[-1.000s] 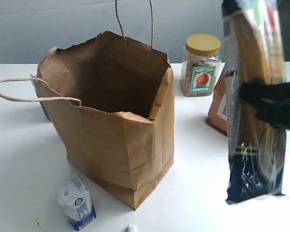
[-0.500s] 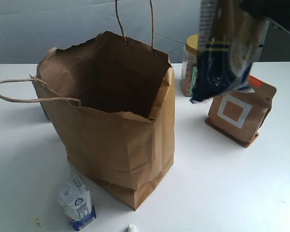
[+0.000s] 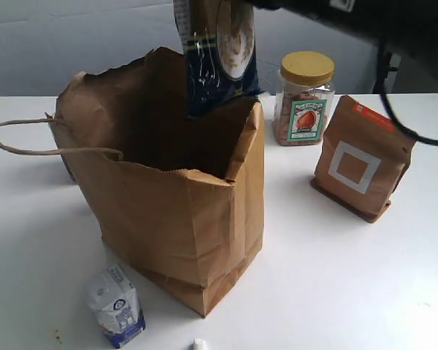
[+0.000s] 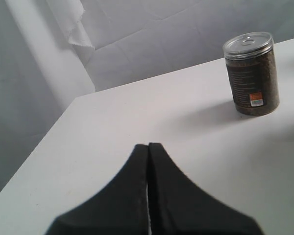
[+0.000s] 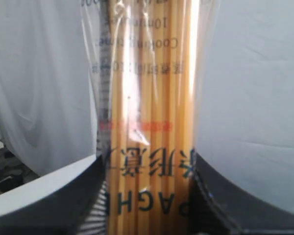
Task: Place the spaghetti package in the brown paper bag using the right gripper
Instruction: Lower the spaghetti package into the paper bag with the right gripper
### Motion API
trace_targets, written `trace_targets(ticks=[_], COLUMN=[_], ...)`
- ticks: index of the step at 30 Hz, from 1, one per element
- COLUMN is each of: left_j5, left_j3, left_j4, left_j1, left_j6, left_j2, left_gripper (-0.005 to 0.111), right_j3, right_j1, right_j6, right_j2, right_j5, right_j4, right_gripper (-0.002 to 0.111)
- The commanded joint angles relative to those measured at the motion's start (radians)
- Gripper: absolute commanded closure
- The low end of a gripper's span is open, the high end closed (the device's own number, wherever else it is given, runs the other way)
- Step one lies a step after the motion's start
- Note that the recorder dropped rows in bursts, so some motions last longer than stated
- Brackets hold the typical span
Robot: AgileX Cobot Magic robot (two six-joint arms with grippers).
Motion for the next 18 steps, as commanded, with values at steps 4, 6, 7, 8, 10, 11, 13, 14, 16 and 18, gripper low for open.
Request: trace_targets(ticks=[4,6,7,8,10,11,13,14,16,18], left_j5=[-0.007,-0.007,-0.007,-0.007,-0.007,-0.007,-0.007,-0.007,-0.007,-0.007], left_j3=[0.005,0.005,0.005,0.005,0.005,0.005,0.005,0.005,0.005,0.005], left_j4=[-0.005,-0.005,-0.005,-0.005,-0.005,-0.005,-0.005,-0.005,-0.005,-0.005], left_j1=[-0.003,-0.003,-0.003,-0.003,-0.003,-0.003,-0.003,-0.003,-0.003,-0.003], left_j6=[-0.004,-0.004,-0.004,-0.004,-0.004,-0.004,-0.004,-0.004,-0.004,-0.004], left_j2=[0.002,0.002,0.002,0.002,0.002,0.002,0.002,0.002,0.002,0.002], left_gripper=[0.107,0.107,0.107,0.107,0.107,0.107,0.107,0.107,0.107,0.107], right_j3=[-0.02,-0.007,0.008,0.026,0.061,0.075,0.11,0.122,0.149,0.165], right_j1=[0.014,0.024,0.024,0.027,0.028,0.028,0.033,0.033,0.033,0.033], right_j6=[-0.002,-0.002,-0.002,-0.002,-0.002,-0.002,-0.006,-0.005,-0.005,-0.005], right_j2=[0.096,0.105,0.105,0.105,0.105,0.105,0.105,0.105,0.105,0.105], right_j5=[-0.041,-0.036,-0.04,-0.043,-0.043,-0.043,-0.043,-0.044,-0.051,-0.061], right_j4=[-0.003,-0.003,-0.003,-0.003,-0.003,0.0,0.0,0.004,0.004,0.004], right_gripper=[0.108,0.108,0.108,0.108,0.108,0.108,0.108,0.108,0.105,0.097])
